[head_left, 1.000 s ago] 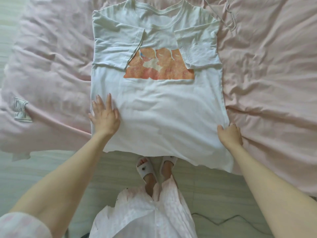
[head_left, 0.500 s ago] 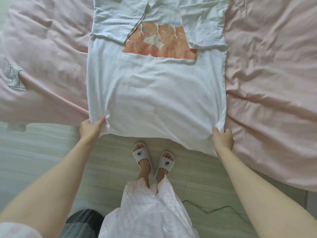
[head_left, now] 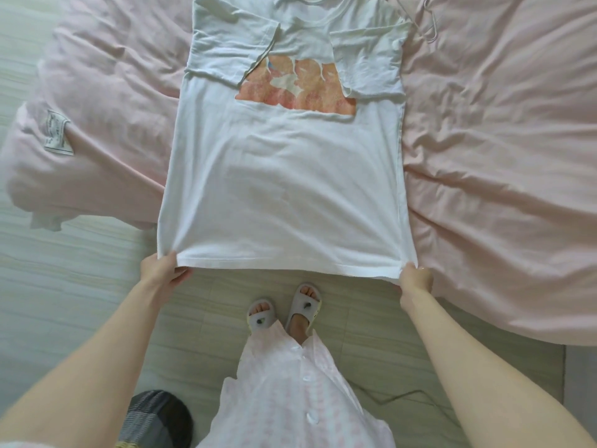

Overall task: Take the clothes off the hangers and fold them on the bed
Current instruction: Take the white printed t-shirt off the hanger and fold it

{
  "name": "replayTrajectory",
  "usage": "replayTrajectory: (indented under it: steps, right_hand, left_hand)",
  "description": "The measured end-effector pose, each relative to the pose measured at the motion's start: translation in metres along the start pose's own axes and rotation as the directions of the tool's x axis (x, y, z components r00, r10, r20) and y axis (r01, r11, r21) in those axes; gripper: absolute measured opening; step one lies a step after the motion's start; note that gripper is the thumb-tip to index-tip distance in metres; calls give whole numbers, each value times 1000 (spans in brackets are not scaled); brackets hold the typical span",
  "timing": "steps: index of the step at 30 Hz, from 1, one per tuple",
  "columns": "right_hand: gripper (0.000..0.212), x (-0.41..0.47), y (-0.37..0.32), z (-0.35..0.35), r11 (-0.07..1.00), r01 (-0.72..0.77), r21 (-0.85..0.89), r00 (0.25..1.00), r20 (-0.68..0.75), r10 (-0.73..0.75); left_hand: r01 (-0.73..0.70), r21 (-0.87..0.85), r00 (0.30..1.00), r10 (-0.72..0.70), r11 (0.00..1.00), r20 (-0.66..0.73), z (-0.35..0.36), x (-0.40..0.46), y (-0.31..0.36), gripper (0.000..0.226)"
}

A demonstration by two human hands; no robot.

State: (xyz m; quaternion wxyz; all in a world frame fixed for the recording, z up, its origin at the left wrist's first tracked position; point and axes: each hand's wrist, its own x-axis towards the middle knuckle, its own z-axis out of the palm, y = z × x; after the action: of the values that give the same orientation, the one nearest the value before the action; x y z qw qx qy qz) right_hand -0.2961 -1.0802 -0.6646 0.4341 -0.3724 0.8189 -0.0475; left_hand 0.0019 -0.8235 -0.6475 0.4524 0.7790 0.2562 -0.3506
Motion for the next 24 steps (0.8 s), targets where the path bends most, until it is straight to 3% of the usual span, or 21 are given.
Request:
replayTrajectory:
  steps: [3,6,8,12,16,19,24]
  right_hand:
    - [39,-7,-10,-5,975,-73,211,997,23,70]
    - [37,-16,-17,-12,954,-62,293,998,10,62]
    - [38,-24,-15,-19,954,-21,299,999,-20,28]
    - [63,-36,-9,-29,969,51,241,998,25,-59]
    - [37,-50,-17,-35,984,106,142,994,2,-107]
    - [45,-62,-30,-37,946,-13,323,999,38,1]
    - [37,-74,-49,-43,811,-129,571,991,58,117]
  left_hand:
    - [1,-162,999,-8,987,-44,-2,-14,7,36]
    - [5,-282,998,-21,959,-55,-3,-23,13,38]
    - [9,-330,999,-20,944,-31,-7,-31,15,38]
    - [-20,-334,1000,13,942,-23,-14,-40,22,37]
    - [-89,-276,996,86,957,-23,-22,-55,30,36]
    - [-88,-313,996,94,946,6,-27,-62,39,35]
    - [-24,-470,993,75,882,90,-41,-60,59,31]
